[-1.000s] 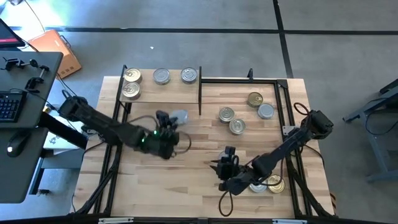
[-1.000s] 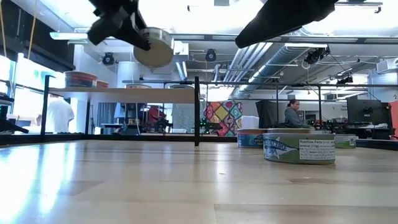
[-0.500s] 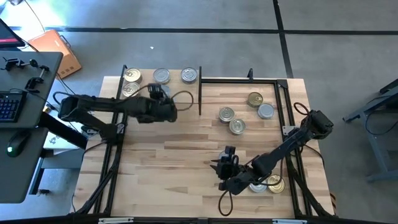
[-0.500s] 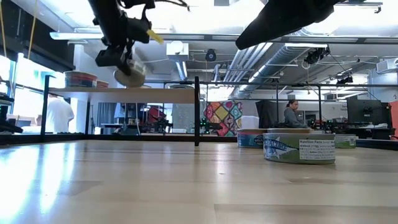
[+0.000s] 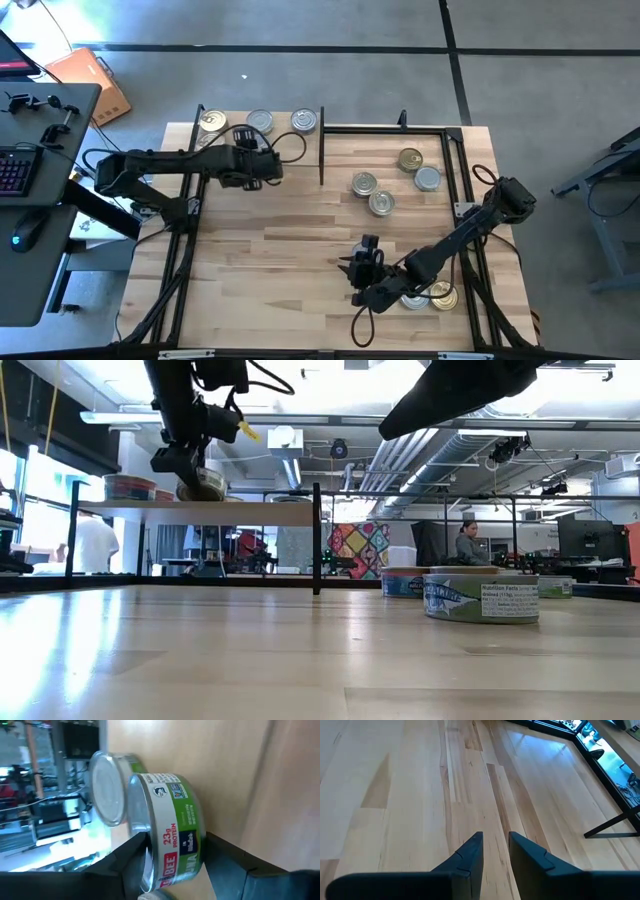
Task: Stack canned seafood by type on shelf
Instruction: Put the green white tuna can on the shelf aligned with the other green white tuna can
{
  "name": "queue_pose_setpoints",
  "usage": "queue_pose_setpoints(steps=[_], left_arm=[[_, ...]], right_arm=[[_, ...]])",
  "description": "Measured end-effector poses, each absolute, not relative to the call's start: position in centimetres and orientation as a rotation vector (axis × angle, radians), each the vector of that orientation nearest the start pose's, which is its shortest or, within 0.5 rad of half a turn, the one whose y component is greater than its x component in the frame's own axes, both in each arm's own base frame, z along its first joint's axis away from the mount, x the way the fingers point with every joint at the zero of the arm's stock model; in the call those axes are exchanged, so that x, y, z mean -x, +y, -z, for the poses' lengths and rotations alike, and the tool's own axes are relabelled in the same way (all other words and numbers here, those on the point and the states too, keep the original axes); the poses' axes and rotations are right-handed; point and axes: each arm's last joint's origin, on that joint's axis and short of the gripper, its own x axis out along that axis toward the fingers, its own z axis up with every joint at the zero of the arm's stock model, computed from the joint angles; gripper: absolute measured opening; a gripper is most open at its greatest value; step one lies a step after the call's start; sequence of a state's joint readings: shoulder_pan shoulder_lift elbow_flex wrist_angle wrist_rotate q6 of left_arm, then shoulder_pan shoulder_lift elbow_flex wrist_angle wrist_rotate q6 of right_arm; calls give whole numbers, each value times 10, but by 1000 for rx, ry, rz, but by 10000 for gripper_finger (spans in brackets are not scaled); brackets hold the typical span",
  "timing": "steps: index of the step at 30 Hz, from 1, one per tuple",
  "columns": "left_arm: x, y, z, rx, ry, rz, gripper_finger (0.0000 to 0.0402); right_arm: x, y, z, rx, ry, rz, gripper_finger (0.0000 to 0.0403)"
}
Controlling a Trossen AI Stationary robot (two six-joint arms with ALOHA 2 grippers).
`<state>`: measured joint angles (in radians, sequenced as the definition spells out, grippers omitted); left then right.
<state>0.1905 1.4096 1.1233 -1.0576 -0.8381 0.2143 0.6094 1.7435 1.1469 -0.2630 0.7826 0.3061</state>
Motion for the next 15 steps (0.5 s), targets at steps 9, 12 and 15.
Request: queue_pose_setpoints(steps=[9, 12, 15], left_arm=[[-242, 67, -266, -558, 1414, -665, 192], [-242, 67, -266, -554, 1413, -662, 208], [-242, 67, -266, -549, 1409, -666, 228]], right_arm=[[-306, 189, -209, 257, 621, 258, 83], [-306, 189, -209, 257, 621, 258, 83], [-306, 189, -209, 257, 621, 258, 83]])
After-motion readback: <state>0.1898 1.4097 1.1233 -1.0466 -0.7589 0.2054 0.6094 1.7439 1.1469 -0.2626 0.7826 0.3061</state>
